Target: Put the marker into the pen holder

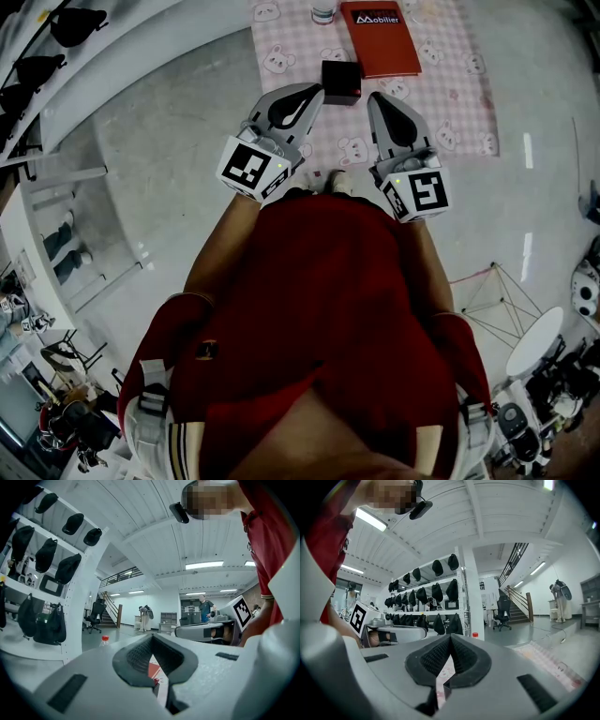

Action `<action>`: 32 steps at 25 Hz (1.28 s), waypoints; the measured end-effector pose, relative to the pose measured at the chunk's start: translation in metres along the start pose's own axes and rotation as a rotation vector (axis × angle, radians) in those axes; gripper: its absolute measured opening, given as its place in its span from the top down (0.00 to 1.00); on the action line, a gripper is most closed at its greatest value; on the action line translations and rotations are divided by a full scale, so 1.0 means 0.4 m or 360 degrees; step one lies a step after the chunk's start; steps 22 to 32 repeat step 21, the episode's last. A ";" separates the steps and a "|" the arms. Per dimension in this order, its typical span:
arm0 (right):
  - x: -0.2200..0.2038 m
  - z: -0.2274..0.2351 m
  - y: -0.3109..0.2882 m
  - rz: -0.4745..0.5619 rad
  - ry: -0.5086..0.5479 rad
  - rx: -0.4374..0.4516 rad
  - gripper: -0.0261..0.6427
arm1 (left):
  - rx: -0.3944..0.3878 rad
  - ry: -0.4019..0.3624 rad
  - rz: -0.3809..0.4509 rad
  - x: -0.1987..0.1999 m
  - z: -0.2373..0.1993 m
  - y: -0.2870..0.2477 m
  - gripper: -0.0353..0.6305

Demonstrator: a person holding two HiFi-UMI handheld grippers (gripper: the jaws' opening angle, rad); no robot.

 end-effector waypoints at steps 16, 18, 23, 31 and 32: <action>-0.008 0.000 0.017 -0.0009 0.0003 -0.0020 0.96 | -0.0037 -0.0009 -0.0013 -0.005 0.017 -0.010 0.94; -0.010 0.001 0.018 -0.0011 -0.0005 -0.0020 0.96 | -0.0042 -0.0009 -0.0015 -0.007 0.017 -0.010 0.94; -0.012 0.003 0.020 -0.0016 -0.0012 -0.0023 0.96 | -0.0050 -0.0010 -0.0020 -0.009 0.019 -0.011 0.94; -0.012 0.003 0.020 -0.0016 -0.0012 -0.0023 0.96 | -0.0050 -0.0010 -0.0020 -0.009 0.019 -0.011 0.94; -0.012 0.003 0.020 -0.0016 -0.0012 -0.0023 0.96 | -0.0050 -0.0010 -0.0020 -0.009 0.019 -0.011 0.94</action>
Point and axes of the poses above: the fingertips, and each gripper's own axes: y backward along the fingers, z to its right, x out of its top, the point moved 9 cm from there along y, backward along the fingers, and after that the axes turned 2 degrees about x, right-handed, at the moved point
